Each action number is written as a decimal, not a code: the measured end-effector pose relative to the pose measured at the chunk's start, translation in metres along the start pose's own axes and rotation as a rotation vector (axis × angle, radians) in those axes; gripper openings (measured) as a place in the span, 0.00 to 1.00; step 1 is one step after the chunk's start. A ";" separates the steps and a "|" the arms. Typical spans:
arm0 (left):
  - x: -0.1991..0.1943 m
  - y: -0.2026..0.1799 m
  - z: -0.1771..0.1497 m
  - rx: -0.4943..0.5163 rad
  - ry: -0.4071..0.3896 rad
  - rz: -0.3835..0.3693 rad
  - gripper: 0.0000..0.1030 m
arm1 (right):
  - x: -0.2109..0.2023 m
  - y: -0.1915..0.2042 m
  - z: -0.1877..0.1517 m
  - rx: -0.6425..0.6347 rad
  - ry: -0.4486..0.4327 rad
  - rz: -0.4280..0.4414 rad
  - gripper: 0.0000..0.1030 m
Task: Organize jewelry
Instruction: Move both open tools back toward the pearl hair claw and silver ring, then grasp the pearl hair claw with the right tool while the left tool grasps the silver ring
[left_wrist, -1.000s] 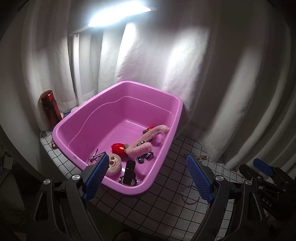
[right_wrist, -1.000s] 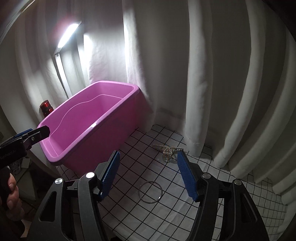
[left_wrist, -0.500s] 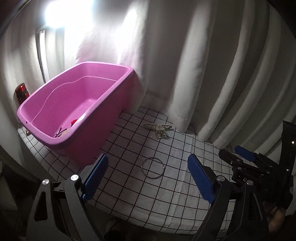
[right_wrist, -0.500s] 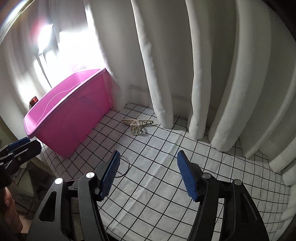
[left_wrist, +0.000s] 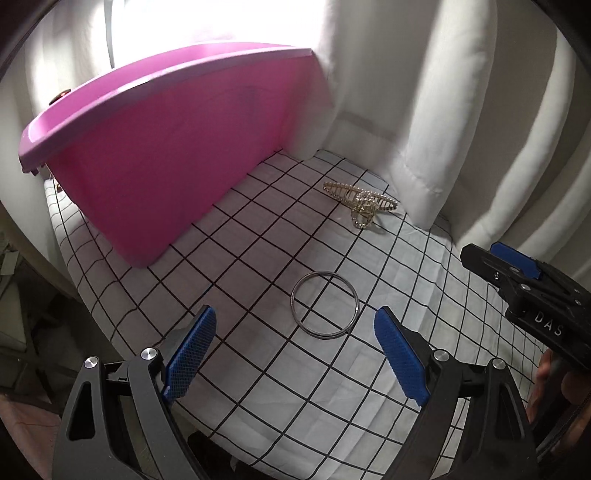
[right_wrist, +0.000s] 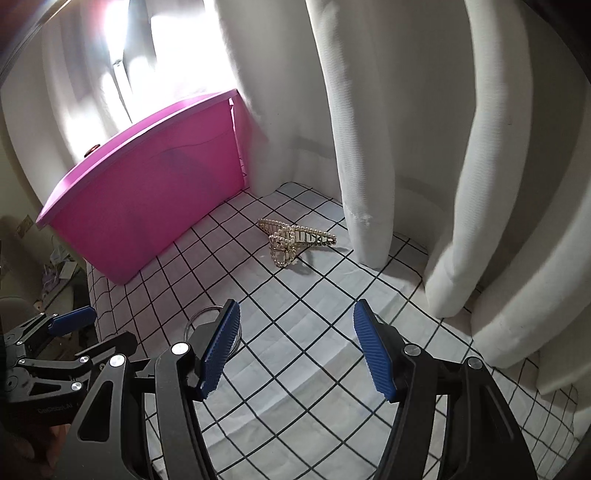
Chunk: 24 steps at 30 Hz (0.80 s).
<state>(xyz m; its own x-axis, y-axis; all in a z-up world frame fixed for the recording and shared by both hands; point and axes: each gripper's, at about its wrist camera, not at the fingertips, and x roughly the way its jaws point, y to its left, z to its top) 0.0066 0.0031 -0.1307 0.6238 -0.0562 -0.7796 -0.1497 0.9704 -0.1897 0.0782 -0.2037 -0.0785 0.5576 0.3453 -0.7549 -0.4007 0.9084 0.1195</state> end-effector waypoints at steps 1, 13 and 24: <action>0.008 -0.002 -0.003 -0.010 0.004 0.010 0.83 | 0.009 -0.003 0.002 -0.020 0.004 0.015 0.60; 0.062 -0.014 -0.015 -0.082 0.025 0.107 0.83 | 0.085 -0.008 0.019 -0.229 0.045 0.156 0.60; 0.080 -0.027 -0.018 -0.090 0.030 0.128 0.83 | 0.125 -0.013 0.031 -0.304 0.044 0.211 0.60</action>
<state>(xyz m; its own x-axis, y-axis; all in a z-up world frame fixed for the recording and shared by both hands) 0.0472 -0.0318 -0.1984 0.5721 0.0585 -0.8181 -0.2956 0.9451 -0.1391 0.1757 -0.1652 -0.1550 0.4104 0.5013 -0.7618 -0.7049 0.7044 0.0839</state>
